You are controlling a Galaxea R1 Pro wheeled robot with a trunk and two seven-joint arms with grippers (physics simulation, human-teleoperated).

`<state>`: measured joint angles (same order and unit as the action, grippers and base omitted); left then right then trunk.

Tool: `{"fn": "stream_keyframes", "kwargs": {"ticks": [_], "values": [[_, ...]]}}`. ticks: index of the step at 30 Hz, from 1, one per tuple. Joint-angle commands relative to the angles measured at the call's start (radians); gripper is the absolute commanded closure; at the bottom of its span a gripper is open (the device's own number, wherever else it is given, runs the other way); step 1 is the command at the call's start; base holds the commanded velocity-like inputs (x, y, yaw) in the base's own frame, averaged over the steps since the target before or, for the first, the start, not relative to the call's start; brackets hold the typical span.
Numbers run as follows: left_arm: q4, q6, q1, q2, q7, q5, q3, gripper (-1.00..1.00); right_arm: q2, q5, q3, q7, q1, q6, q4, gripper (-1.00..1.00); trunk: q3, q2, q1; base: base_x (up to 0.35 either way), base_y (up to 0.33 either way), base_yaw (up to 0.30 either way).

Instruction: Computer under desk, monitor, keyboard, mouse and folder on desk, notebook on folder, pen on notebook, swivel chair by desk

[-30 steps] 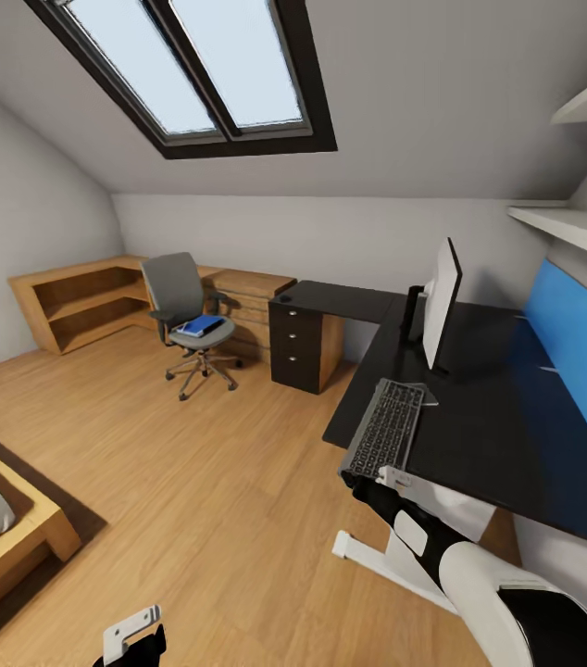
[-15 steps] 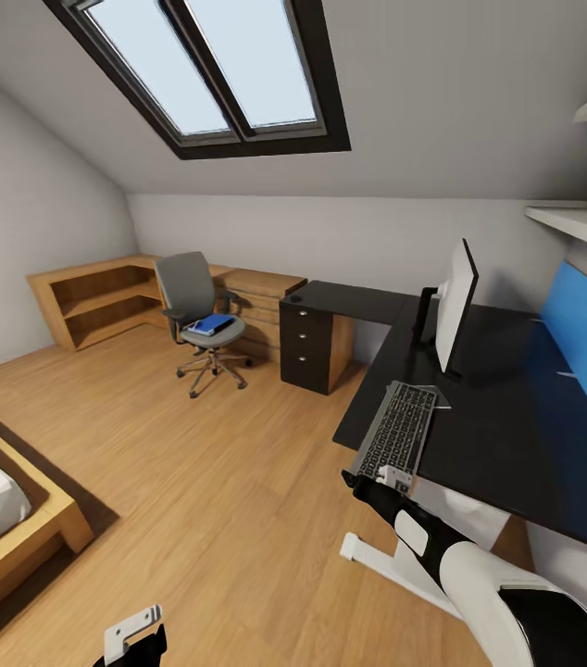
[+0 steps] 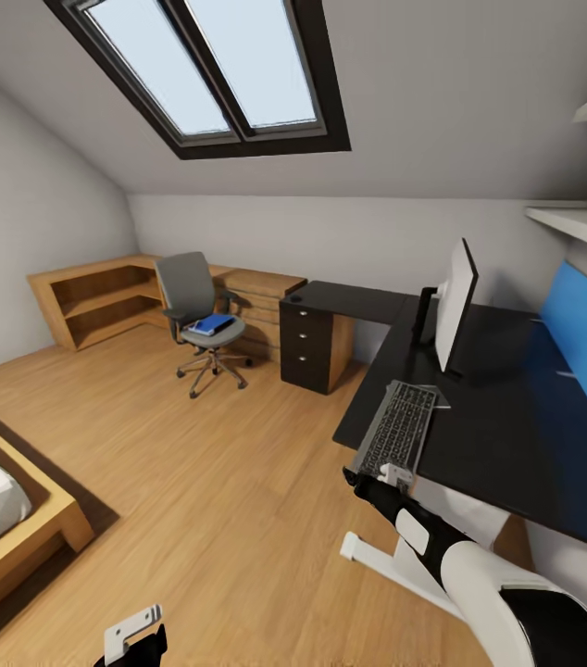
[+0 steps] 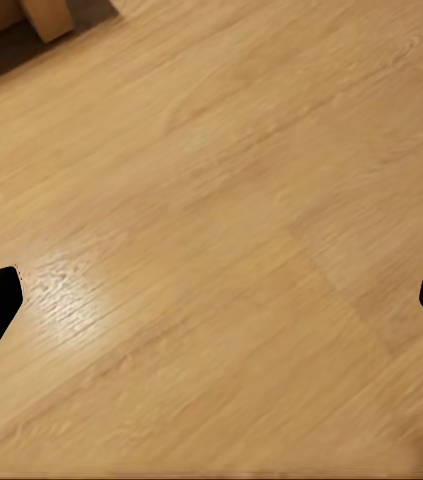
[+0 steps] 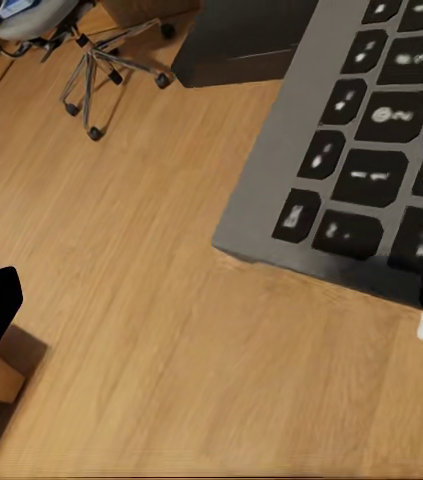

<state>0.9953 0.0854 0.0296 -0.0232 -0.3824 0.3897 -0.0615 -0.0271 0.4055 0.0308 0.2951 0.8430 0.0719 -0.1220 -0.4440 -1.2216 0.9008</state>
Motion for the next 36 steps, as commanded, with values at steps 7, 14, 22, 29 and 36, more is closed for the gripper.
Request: {"fn": "stream_keyframes", "kwargs": {"ticks": [7,14,22,29,36], "values": [[0.001,0.005,0.0,-0.001,-0.009,0.006,-0.005,-1.0,0.0,0.001,0.003,0.004,0.001,0.013,0.001,-1.0,-0.001,-0.001,0.0,-0.164,0.0,0.0],[0.0,0.005,0.0,-0.001,-0.009,0.007,-0.005,-1.0,0.003,0.0,0.004,0.004,0.001,0.044,0.001,-1.0,-0.001,-0.001,0.0,-0.019,0.0,0.0],[0.0,0.004,0.001,-0.001,-0.01,0.008,-0.005,-1.0,0.06,0.048,0.02,-0.002,0.001,0.052,0.005,-1.0,-0.001,-0.001,0.0,-0.001,0.0,0.0],[0.0,0.004,0.0,-0.001,-0.01,0.008,-0.004,-1.0,0.085,0.137,0.029,-0.008,0.001,0.051,0.01,-1.0,-0.001,-0.001,0.0,0.0,0.0,0.0],[0.0,0.004,0.0,-0.001,-0.01,0.008,-0.004,-1.0,0.089,0.164,0.03,-0.019,0.001,0.051,0.013,-1.0,-0.001,-0.001,0.0,0.0,0.0,0.0]]}}
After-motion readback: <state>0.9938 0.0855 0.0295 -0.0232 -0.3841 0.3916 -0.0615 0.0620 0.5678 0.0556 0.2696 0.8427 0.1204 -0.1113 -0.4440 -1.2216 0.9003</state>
